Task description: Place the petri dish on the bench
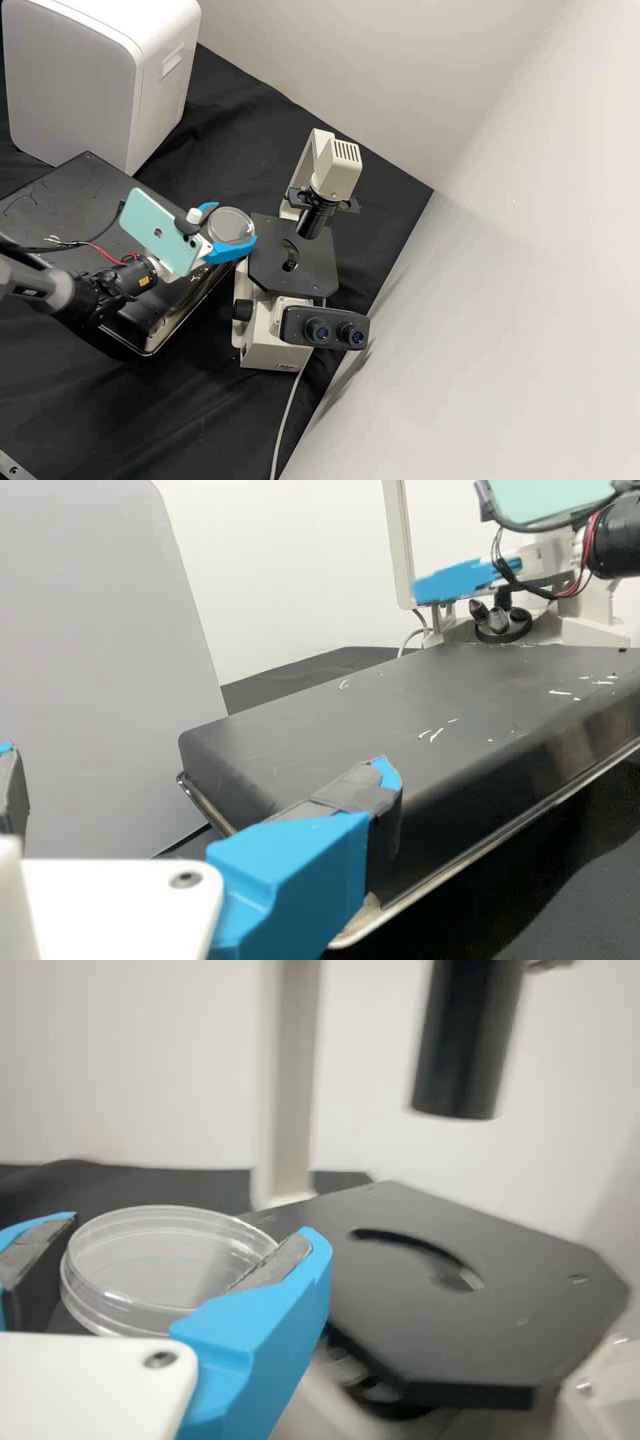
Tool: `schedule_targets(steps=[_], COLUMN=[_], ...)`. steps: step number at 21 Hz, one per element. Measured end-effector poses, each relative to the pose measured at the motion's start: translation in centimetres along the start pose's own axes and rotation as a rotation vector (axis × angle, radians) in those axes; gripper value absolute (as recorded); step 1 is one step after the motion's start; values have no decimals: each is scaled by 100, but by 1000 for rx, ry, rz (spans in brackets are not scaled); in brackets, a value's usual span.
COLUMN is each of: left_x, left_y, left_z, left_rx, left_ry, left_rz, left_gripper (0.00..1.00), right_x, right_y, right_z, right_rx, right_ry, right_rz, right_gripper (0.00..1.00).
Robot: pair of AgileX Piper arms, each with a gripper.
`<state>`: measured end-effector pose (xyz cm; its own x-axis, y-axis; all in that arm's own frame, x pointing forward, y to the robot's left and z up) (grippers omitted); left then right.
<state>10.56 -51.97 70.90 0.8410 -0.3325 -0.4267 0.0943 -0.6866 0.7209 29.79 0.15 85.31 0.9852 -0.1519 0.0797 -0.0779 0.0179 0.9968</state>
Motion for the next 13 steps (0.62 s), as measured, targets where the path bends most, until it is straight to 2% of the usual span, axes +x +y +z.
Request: schedule_targets(steps=[2,7,9,12,13], left_x=[0,-1,-2,-6,-7], left_y=[0,0,-1,-2,-2], left_z=[0,3,7,16,18], left_rx=[0,0,0,1,1], left_ry=[0,-2,-4,-10,-12], left_rz=[0,0,0,-1,-1], left_gripper=[100,100,100,100,100], right_x=[-77,-227,-262,-295,-314], right_y=[-81,-192,-217,-232,-246], right_z=[-52,-215,-264,-338,-359], right_rx=[-2,-26,-33,-28,-39], right_ry=[10,67,87,112,123], right_rz=[-34,-71,-80,-83,-86], right_gripper=[0,0,0,0,0])
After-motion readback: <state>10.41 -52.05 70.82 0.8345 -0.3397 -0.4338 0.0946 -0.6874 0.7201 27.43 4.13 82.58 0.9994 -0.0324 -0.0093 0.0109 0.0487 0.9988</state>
